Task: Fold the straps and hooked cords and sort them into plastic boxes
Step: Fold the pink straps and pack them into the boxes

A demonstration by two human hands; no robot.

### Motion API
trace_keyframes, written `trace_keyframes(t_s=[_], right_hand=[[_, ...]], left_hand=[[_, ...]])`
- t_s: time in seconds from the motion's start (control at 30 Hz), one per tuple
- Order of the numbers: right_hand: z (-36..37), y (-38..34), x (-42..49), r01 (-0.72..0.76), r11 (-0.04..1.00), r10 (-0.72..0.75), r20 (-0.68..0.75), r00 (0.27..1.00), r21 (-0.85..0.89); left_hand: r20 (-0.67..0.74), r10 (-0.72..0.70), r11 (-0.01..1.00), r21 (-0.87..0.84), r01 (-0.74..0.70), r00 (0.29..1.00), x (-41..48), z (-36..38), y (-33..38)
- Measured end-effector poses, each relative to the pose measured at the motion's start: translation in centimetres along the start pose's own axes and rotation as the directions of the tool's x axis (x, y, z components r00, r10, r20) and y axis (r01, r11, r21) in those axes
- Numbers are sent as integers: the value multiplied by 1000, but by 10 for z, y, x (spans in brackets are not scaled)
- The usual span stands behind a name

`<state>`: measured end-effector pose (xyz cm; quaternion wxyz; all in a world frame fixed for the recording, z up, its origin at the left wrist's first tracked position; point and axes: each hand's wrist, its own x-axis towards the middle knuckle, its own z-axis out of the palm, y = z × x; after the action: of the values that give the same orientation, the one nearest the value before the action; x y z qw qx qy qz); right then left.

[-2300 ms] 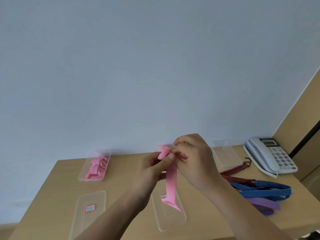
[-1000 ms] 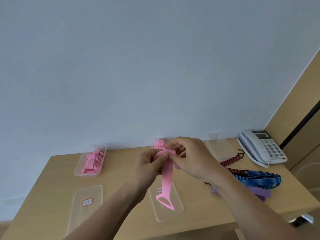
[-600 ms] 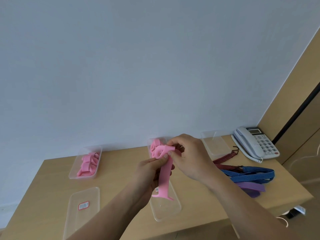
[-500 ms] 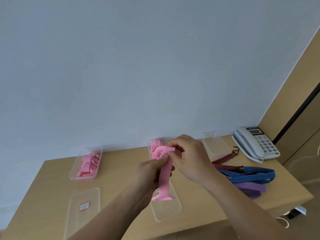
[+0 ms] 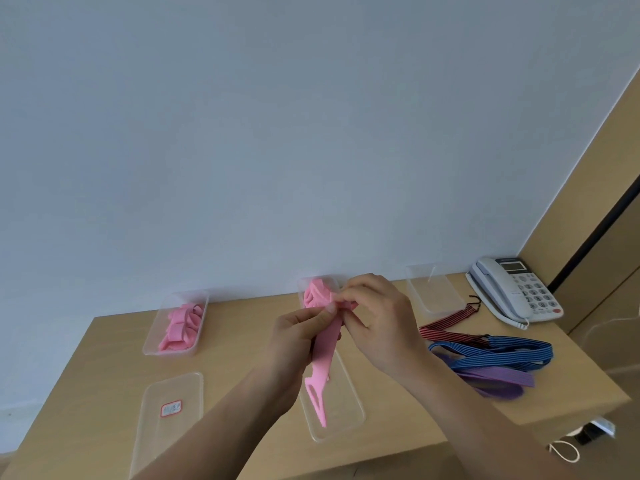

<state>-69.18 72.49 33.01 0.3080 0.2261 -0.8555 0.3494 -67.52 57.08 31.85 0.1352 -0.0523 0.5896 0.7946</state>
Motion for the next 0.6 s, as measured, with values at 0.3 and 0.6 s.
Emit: trace_keyframes(t_s=[0.3,0.6], right_hand=[[-16,-11,1,-99,990,100,-8,995,97],[-23,1,3,-322,946,288,397,872,22]], left_hand=[[-43,19,997,71,-16,999,3,-3,-11],[-38,81,968,240,-70,996,1,5,-15]])
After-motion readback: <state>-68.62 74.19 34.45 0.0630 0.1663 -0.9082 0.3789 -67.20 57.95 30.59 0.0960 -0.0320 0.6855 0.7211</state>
